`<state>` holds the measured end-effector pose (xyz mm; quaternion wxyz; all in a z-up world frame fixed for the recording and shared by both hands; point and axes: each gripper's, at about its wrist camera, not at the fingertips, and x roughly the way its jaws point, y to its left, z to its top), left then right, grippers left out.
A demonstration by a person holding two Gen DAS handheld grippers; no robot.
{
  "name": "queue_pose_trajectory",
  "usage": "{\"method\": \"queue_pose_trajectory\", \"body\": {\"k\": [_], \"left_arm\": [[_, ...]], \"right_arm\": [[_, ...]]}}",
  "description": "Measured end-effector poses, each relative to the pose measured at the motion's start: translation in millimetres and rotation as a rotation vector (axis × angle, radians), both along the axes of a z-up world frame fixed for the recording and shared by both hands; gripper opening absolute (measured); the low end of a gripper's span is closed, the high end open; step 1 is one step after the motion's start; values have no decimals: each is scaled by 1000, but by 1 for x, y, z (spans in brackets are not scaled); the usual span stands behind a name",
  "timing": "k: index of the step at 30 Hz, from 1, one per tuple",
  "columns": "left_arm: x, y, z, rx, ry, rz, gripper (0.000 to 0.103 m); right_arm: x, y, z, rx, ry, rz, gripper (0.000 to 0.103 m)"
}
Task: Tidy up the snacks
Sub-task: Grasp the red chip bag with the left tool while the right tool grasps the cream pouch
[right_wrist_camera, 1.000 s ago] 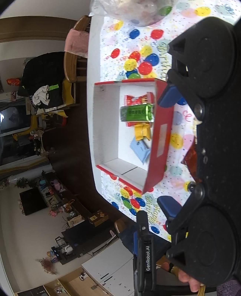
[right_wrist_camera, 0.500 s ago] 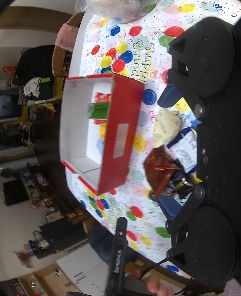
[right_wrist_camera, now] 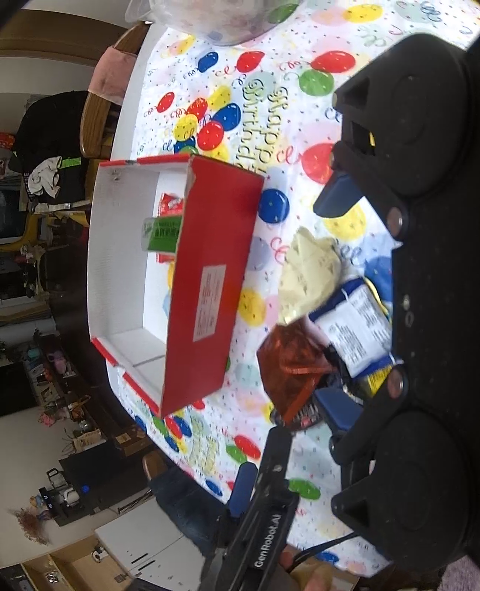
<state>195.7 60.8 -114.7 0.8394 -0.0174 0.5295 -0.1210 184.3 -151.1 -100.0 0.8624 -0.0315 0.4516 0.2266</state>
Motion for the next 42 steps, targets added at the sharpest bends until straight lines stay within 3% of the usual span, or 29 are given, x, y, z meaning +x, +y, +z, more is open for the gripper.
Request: {"method": "queue_pose_trajectory", "body": {"k": [6, 12, 18, 21, 26, 32, 42], "left_arm": [[30, -28, -19, 32, 96, -6, 81], [49, -54, -43, 165, 164, -34, 81], [64, -53, -63, 140, 242, 0, 80], [65, -51, -65, 125, 241, 16, 80], [66, -45, -65, 77, 255, 36, 64], [62, -39, -62, 39, 239, 59, 51], [53, -33, -52, 29, 193, 83, 47]], "right_arm": [[10, -2, -24, -29, 5, -24, 94], [19, 3, -43, -18, 23, -33, 88], [30, 10, -56, -28, 19, -32, 77], [33, 10, -59, -36, 14, -39, 73], [37, 11, -60, -25, 4, -46, 64], [36, 10, -60, -18, -3, -42, 59], [32, 6, -55, 4, -11, -65, 53]]}}
